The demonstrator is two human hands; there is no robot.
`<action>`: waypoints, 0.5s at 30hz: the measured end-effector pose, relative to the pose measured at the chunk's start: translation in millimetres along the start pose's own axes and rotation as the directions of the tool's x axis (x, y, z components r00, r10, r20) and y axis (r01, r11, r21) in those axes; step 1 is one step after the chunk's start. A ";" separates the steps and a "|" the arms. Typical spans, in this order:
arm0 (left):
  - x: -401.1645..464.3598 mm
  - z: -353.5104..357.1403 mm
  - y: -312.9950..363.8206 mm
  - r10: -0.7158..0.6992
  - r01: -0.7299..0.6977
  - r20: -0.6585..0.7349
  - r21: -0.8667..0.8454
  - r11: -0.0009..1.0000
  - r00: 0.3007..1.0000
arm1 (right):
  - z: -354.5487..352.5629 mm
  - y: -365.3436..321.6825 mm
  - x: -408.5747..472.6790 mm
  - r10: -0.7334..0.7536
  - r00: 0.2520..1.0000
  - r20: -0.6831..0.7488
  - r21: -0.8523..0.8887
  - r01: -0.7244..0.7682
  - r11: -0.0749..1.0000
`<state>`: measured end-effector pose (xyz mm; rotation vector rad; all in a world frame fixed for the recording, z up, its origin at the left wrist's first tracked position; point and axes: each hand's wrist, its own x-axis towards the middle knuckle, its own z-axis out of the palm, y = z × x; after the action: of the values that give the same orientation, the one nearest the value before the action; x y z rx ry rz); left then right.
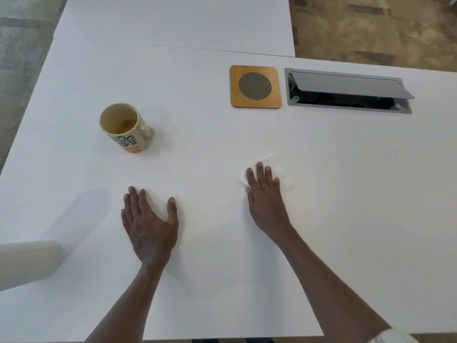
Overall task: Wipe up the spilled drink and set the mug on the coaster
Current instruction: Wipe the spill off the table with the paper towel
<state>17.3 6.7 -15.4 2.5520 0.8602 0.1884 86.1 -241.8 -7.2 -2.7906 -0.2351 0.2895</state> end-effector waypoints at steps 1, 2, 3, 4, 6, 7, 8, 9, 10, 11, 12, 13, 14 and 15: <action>-0.2 0.2 -0.2 0.002 -0.002 -0.002 -0.001 1.000 1.000 | -1.1 -4.1 12.0 0.001 1.000 0.000 0.011 -0.001 1.000; -0.5 0.5 -0.1 0.005 -0.005 -0.007 -0.001 1.000 1.000 | -0.7 -10.9 22.9 -0.005 1.000 0.004 0.017 0.005 1.000; -0.4 0.8 -0.1 0.008 -0.008 -0.012 0.001 1.000 1.000 | 1.3 -20.0 31.5 -0.020 1.000 0.016 0.024 0.020 1.000; -0.2 1.1 -0.6 0.009 -0.009 -0.014 0.004 1.000 1.000 | 4.2 -31.2 36.8 -0.047 0.998 0.035 0.029 0.046 0.999; 0.0 1.1 -1.1 0.009 -0.009 -0.006 0.006 1.000 1.000 | 13.0 -54.4 35.6 -0.139 0.988 0.072 0.018 0.138 0.990; -0.3 0.9 -0.8 0.009 -0.009 -0.001 0.005 1.000 1.000 | 18.9 -63.7 29.1 -0.195 0.977 0.085 0.012 0.194 0.981; -0.4 0.7 -0.6 0.008 -0.008 0.002 0.005 1.000 1.000 | 24.9 -70.1 19.3 -0.244 0.965 0.092 0.012 0.244 0.970; -0.3 0.6 -0.4 0.008 -0.008 0.003 0.003 1.000 1.000 | 29.9 -73.4 7.1 -0.283 0.955 0.092 0.015 0.283 0.959; -0.3 0.2 -0.3 0.007 -0.007 0.002 0.000 1.000 1.000 | 32.9 -73.3 -6.5 -0.313 0.945 0.092 0.021 0.312 0.950; -0.3 -0.4 -0.1 0.007 -0.007 0.001 0.000 1.000 1.000 | 34.0 -70.3 -20.4 -0.334 0.938 0.094 0.030 0.333 0.943; -0.3 -0.7 0.0 0.008 -0.008 0.003 0.001 1.000 1.000 | 33.5 -64.9 -33.1 -0.346 0.933 0.099 0.037 0.344 0.938; -0.4 -0.9 0.1 0.009 -0.009 0.005 0.002 1.000 1.000 | 31.7 -57.1 -43.7 -0.350 0.931 0.105 0.036 0.348 0.937; -0.6 -1.1 0.2 0.008 -0.008 0.006 0.002 1.000 1.000 | 28.8 -47.6 -51.8 -0.346 0.932 0.104 0.027 0.346 0.938; -0.4 -1.3 0.1 0.006 -0.006 0.007 0.003 1.000 1.000 | 25.0 -36.7 -57.6 -0.332 0.938 0.098 0.015 0.333 0.943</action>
<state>16.7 6.9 -14.2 2.5569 0.8504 0.1806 20.2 -211.1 -8.3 -2.6787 -0.7221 0.3435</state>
